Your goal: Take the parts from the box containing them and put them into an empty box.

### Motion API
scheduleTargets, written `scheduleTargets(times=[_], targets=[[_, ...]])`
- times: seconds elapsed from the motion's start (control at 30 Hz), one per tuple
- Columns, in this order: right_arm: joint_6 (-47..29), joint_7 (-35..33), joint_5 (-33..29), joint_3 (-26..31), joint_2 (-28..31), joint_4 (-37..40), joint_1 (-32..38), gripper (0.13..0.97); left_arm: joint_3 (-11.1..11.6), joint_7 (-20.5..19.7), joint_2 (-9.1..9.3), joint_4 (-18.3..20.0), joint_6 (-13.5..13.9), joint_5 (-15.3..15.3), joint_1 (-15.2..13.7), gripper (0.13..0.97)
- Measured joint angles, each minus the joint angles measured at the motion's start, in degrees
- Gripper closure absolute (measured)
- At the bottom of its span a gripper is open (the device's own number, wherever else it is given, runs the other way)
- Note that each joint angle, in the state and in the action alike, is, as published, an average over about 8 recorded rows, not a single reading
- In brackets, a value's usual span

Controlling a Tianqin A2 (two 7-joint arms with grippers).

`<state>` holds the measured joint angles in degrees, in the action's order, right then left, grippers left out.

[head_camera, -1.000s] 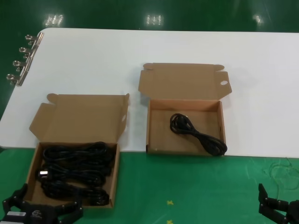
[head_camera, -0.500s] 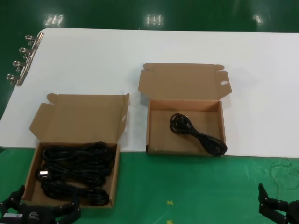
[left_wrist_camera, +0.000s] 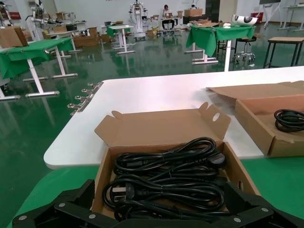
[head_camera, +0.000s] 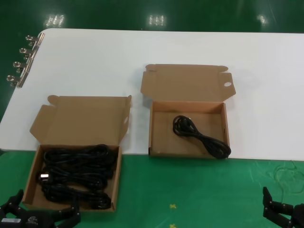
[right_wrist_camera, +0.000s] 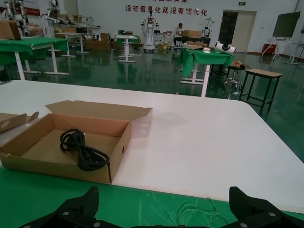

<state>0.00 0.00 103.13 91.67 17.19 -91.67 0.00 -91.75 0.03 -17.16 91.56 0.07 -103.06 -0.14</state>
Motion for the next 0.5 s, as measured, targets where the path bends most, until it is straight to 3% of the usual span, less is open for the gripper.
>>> scheduleTargets(times=[0.5], targets=[[0.00, 0.00, 0.00, 0.00, 0.00, 0.00, 0.00, 0.129, 0.00, 0.00, 0.00, 0.00, 0.00, 0.00, 0.00, 0.132]])
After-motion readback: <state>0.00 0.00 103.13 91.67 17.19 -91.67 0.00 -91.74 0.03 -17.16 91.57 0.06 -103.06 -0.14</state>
